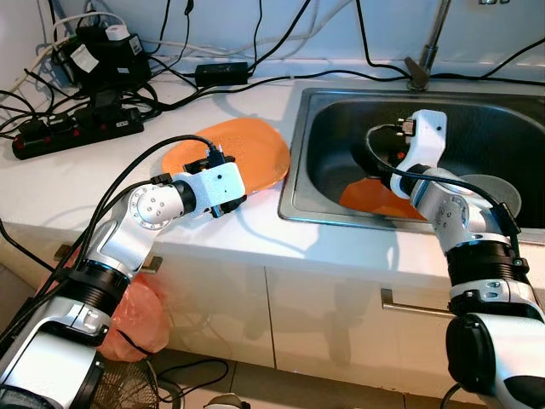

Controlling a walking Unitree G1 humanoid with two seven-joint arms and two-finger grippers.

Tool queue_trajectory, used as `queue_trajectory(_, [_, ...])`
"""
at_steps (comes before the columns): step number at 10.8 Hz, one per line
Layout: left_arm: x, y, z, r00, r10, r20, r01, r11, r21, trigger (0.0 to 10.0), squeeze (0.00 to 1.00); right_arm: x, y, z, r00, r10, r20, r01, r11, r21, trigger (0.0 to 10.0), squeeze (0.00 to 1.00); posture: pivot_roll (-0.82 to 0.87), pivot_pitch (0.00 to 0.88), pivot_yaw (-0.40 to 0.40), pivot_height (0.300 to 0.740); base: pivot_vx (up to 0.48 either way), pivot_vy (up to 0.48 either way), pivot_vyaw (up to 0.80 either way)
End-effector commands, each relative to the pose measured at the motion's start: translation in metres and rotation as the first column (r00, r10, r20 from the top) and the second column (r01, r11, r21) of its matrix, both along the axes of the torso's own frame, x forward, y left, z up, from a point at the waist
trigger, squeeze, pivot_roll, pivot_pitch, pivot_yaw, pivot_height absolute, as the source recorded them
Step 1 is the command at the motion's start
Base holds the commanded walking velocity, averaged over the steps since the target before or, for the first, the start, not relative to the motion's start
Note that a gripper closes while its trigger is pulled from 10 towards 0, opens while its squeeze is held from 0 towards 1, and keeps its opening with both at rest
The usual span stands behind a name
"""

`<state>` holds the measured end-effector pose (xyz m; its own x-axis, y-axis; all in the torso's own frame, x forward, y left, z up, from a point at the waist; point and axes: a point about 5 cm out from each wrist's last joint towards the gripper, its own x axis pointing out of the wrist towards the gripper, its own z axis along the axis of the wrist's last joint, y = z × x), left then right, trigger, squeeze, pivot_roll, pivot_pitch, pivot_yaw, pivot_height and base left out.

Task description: Kitchen organization

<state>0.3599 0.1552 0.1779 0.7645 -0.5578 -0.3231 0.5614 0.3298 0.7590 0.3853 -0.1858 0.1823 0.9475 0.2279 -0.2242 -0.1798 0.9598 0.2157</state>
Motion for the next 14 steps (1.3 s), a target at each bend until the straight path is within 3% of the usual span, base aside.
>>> queue_trajectory(1, [0.003, 0.005, 0.001, 1.000, 0.015, 0.009, -0.015, 0.999, 0.037, 0.0, 0.00, -0.002, 0.001, 0.001, 1.000, -0.001, -0.001, 0.001, 1.000, 0.015, 10.0, 0.18, 0.19, 0.026, 0.094, 0.740, 0.000, 0.000, 0.00])
queue_trajectory(9, [0.005, 0.005, 0.001, 0.998, 0.008, 0.069, -0.012, 0.998, 0.057, 0.0, 0.00, -0.001, 0.004, 0.001, 1.000, 0.011, -0.016, -0.010, 1.000, 0.008, 10.0, 0.15, 0.19, 0.029, 0.087, 0.740, 0.000, 0.000, 0.00])
queue_trajectory(11, [0.008, 0.006, 0.006, 0.991, 0.024, 0.131, -0.032, 0.998, 0.060, 0.0, 0.00, -0.001, 0.004, 0.002, 1.000, 0.012, -0.016, -0.012, 1.000, 0.005, 10.0, 0.15, 0.19, 0.029, 0.087, 0.740, 0.000, 0.000, 0.00])
queue_trajectory(13, [0.012, 0.007, 0.022, 0.952, 0.031, 0.306, -0.067, 0.992, 0.107, 0.0, 0.00, -0.001, 0.004, 0.001, 1.000, 0.016, -0.018, -0.016, 1.000, 0.003, 10.0, 0.15, 0.20, 0.029, 0.086, 0.740, 0.000, 0.000, 0.00])
queue_trajectory(14, [0.014, 0.007, 0.029, 0.929, 0.052, 0.366, -0.088, 0.993, 0.081, 0.0, 0.00, -0.003, 0.004, -0.001, 1.000, 0.020, -0.025, -0.020, 1.000, 0.003, 10.0, 0.15, 0.20, 0.029, 0.086, 0.740, 0.000, 0.000, 0.00])
